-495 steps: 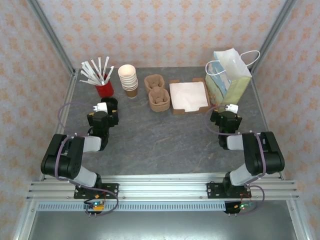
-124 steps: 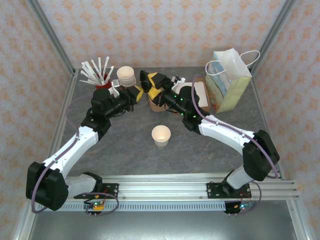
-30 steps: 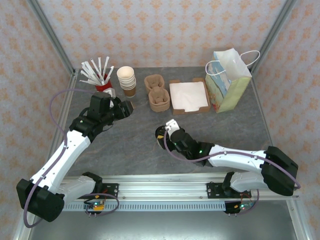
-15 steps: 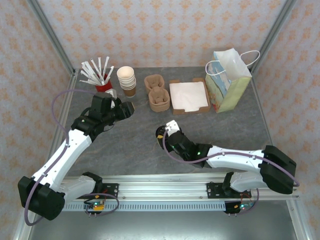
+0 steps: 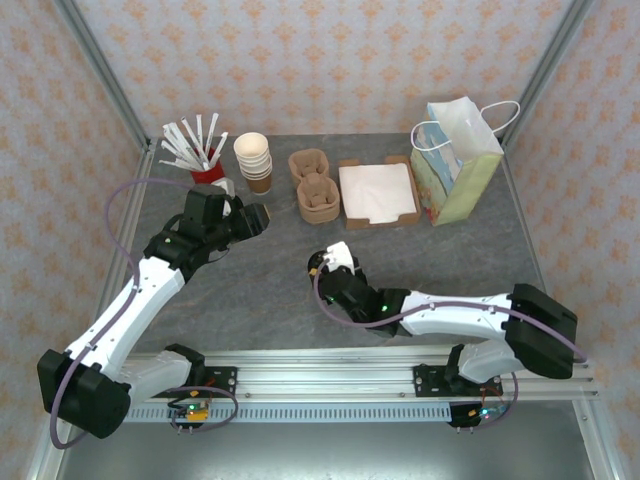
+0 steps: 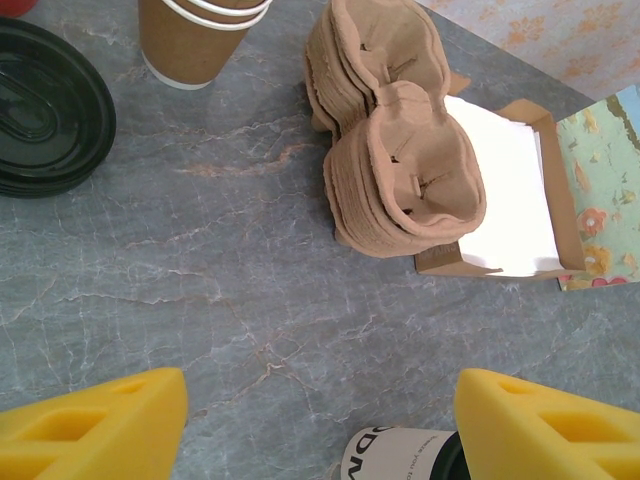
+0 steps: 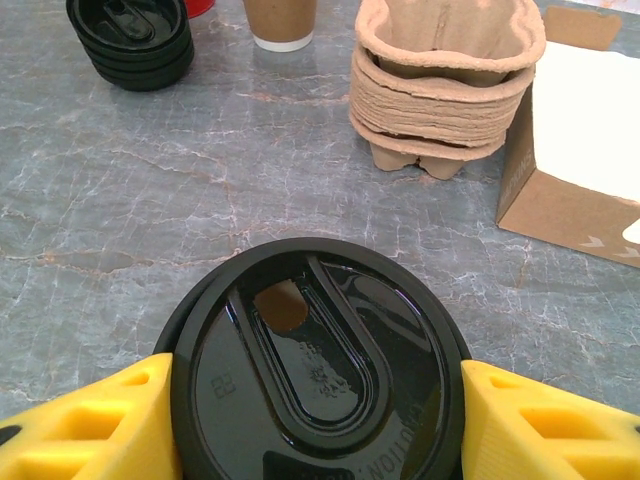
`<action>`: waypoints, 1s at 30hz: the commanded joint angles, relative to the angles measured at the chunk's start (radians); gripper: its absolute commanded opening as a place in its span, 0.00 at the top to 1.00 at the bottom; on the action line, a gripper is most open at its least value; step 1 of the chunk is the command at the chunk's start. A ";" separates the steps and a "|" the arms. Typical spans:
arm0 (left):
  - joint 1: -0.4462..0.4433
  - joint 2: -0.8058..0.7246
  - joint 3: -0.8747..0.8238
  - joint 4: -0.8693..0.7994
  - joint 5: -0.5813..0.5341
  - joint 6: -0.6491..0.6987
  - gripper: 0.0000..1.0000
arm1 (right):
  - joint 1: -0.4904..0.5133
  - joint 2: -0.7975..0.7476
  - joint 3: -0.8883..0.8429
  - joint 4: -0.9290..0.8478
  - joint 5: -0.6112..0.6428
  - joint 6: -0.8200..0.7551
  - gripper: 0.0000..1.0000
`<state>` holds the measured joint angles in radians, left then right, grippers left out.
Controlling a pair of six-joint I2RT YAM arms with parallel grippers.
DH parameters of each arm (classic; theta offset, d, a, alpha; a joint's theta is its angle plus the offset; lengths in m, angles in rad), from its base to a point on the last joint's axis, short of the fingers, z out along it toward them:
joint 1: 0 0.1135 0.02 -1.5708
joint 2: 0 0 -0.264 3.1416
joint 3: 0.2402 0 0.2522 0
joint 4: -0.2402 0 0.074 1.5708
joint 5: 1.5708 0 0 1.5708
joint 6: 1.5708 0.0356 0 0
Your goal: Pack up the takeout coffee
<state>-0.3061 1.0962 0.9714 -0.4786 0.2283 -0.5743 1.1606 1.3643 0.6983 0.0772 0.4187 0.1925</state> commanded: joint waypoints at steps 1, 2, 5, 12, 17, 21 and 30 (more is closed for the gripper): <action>-0.001 0.005 -0.018 0.035 0.008 0.002 0.28 | 0.011 0.079 -0.055 -0.280 -0.028 0.037 0.38; -0.002 0.005 -0.019 0.035 0.006 0.002 0.28 | 0.016 0.086 -0.054 -0.290 -0.024 0.043 0.38; 0.000 0.002 -0.024 0.035 0.004 -0.001 0.28 | 0.037 0.113 -0.042 -0.319 -0.011 0.053 0.39; 0.000 -0.001 -0.028 0.031 0.001 0.000 0.28 | 0.055 0.153 -0.012 -0.402 -0.012 0.072 0.39; -0.001 0.000 -0.024 0.024 0.002 -0.001 0.28 | 0.055 0.186 0.013 -0.465 -0.048 0.104 0.39; -0.002 -0.005 -0.039 0.029 0.002 -0.005 0.28 | 0.063 0.224 0.033 -0.517 -0.049 0.124 0.39; -0.002 -0.012 -0.065 0.041 0.008 -0.017 0.28 | 0.065 0.273 0.073 -0.594 -0.036 0.181 0.39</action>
<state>-0.3061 1.0969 0.9161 -0.4541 0.2283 -0.5785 1.2217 1.5177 0.8600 -0.1471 0.5571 0.3374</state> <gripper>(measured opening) 0.717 0.616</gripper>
